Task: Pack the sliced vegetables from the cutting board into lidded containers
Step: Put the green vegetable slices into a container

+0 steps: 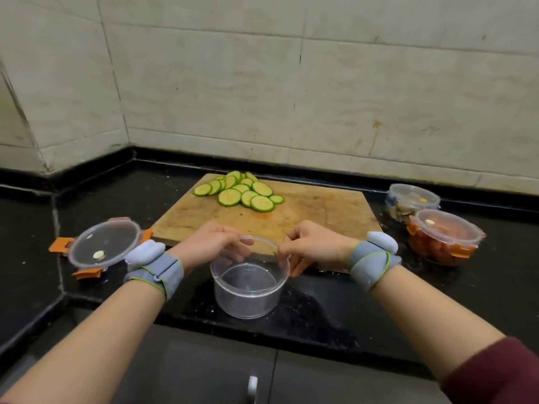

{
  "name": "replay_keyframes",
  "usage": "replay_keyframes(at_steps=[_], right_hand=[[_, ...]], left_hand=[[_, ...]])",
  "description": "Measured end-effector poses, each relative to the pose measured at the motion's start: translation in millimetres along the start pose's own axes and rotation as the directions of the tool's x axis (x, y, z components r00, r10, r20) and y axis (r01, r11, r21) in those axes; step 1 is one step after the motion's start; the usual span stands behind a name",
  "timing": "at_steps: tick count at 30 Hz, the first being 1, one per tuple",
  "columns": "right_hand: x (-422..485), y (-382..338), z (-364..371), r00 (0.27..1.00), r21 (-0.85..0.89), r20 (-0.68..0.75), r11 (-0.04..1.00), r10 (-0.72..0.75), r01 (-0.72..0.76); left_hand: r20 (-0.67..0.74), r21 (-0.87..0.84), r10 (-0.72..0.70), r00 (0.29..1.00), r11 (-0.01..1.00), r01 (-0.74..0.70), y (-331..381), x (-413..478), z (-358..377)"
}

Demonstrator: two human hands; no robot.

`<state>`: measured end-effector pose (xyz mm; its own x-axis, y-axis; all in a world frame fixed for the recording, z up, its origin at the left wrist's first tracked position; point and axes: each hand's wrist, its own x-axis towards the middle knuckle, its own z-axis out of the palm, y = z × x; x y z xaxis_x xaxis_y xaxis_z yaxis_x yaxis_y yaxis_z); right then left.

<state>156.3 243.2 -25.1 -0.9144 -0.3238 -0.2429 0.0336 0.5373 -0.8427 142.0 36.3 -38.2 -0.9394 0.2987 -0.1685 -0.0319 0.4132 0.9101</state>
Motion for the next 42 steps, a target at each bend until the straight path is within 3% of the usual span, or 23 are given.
replay_keyframes(at_steps=[4, 10, 15, 17, 20, 24, 27, 33, 38, 42], right_hand=[[13.6, -3.5, 7.9, 1.000, -0.005, -0.017, 1.000, -0.013, 0.013], [32.3, -2.9, 3.1, 0.997, 0.063, 0.071, 0.997, 0.028, -0.033], [36.8, 0.1, -13.4, 0.975, 0.066, 0.203, 0.992, 0.089, -0.104], [39.5, 1.6, -20.7, 0.988, 0.098, 0.118, 0.989, 0.096, -0.108], [60.9, 6.8, -33.3, 0.976, 0.125, -0.191, 0.989, 0.099, -0.076], [105.9, 15.2, -45.3, 0.884, -0.137, -0.467, 0.986, 0.020, -0.095], [130.2, 12.5, -45.2, 0.867, -0.263, -0.499, 0.951, 0.008, -0.160], [165.7, 5.0, -49.9, 0.881, -0.333, -0.455, 0.893, 0.130, -0.303], [178.6, 7.4, -49.1, 0.856, -0.191, -0.487, 0.936, 0.172, -0.296], [178.3, 14.3, -42.2, 0.826, -0.110, -0.552, 0.972, 0.115, -0.209]], left_hand=[[-0.023, -0.013, -0.004, 1.000, 1.000, 0.004, -6.3, 5.8, -11.1], [-0.024, -0.071, -0.006, 1.000, 0.997, 0.004, -20.7, 17.7, -16.2], [-0.057, 0.059, 0.076, 0.996, 0.996, -0.072, -23.7, 20.1, -22.0], [-0.160, 0.118, 0.146, 0.976, 0.985, -0.128, -22.1, 26.4, -26.5], [-0.321, 0.234, 0.198, 0.926, 0.964, -0.125, -20.3, 50.5, -32.4], [-0.434, 0.356, 0.221, 0.873, 0.933, -0.059, -24.0, 101.1, -35.9], [-0.493, 0.339, 0.146, 0.858, 0.940, 0.034, -32.7, 137.6, -40.6], [-0.525, 0.336, 0.065, 0.849, 0.932, 0.136, -27.1, 170.2, -33.4], [-0.618, 0.373, 0.056, 0.784, 0.899, 0.230, -30.1, 183.6, -27.0], [-0.598, 0.341, 0.094, 0.796, 0.928, 0.147, -26.6, 178.9, -26.2]])
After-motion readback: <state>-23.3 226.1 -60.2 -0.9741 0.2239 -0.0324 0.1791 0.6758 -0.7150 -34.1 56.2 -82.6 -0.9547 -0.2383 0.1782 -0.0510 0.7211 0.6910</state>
